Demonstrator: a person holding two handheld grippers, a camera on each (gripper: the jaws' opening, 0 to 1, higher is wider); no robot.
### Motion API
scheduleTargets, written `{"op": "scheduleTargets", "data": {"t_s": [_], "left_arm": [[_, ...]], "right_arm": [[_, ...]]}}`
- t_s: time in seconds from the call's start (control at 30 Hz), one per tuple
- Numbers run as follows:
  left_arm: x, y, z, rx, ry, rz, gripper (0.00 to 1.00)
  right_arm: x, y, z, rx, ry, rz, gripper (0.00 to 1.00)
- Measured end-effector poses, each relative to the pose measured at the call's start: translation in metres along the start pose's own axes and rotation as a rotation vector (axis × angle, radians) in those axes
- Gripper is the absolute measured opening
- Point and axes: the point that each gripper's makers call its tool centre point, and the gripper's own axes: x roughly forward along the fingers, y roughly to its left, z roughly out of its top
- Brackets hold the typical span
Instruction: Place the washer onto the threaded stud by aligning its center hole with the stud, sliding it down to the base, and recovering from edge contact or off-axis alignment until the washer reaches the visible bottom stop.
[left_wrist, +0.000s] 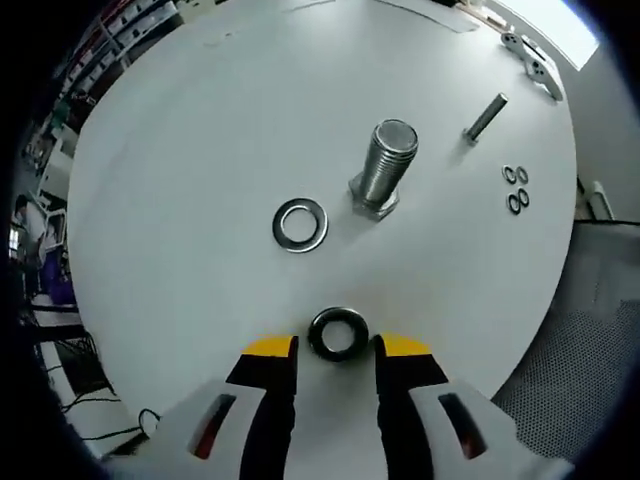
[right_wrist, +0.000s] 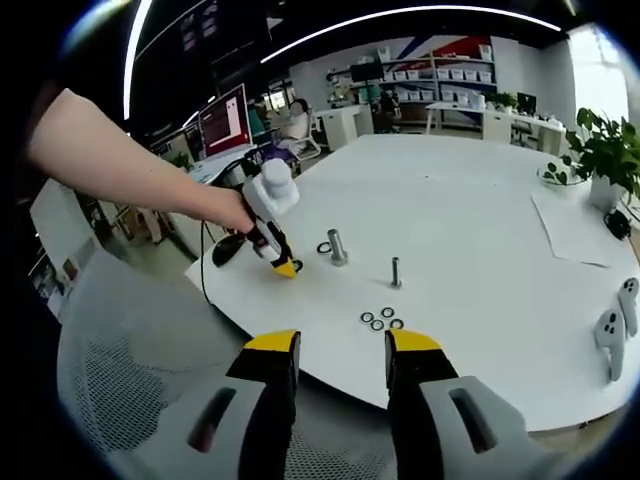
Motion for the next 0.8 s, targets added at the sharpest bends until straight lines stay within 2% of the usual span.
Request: {"op": "scheduleTargets", "data": {"t_s": [0.2, 0.3, 0.8], "left_arm": [[0.001, -0.0005, 0.0017, 0.038, 0.02, -0.003, 0.27], [0.0005, -0.0041, 0.0027, 0.043, 0.015, -0.003, 0.21], [0.0013, -0.0013, 0.003, 0.042, 0.063, 0.0, 0.22]], "right_arm": [[-0.0002, -0.0003, -0.0005, 0.003, 0.001, -0.003, 0.36], [-0.0001, -0.0004, -0.0012, 0.001, 0.004, -0.004, 0.36], [-0.0005, -0.0008, -0.002, 0.002, 0.007, -0.007, 0.36]]}}
